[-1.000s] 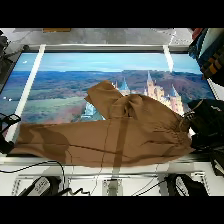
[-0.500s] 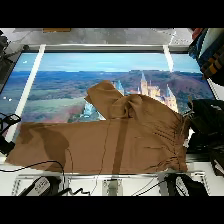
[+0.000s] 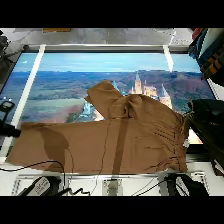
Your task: Fold the clothes and pants, and hang the long-sleeved shirts on hangers.
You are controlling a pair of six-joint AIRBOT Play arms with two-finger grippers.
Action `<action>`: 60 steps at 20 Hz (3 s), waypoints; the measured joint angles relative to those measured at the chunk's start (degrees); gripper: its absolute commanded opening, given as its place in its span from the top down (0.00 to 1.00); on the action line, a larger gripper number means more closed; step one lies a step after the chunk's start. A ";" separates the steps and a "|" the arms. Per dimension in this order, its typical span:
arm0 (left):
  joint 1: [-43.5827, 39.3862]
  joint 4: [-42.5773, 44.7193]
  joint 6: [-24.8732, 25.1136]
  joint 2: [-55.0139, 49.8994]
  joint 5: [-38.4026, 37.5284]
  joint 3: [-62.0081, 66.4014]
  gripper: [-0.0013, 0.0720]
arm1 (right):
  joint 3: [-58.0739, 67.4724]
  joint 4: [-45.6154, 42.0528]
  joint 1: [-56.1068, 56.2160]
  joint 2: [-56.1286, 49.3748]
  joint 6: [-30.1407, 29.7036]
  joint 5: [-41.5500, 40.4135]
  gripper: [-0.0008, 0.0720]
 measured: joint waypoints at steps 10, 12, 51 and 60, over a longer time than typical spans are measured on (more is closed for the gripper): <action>-27.91 -36.06 -12.24 -12.66 14.05 9.01 0.91 | -0.04 10.71 0.00 -12.46 -0.63 -5.03 0.70; -34.05 -42.91 -12.48 -18.93 15.26 12.96 0.40 | -0.04 11.72 0.00 -12.87 -1.22 -4.92 0.70; -40.83 -43.82 -45.38 -34.75 23.28 27.39 0.97 | -0.04 13.79 0.00 -13.31 -1.95 0.11 0.70; -30.03 -30.27 -36.61 -21.00 24.09 29.73 0.97 | -0.04 9.90 0.00 -13.31 -0.72 -2.58 0.72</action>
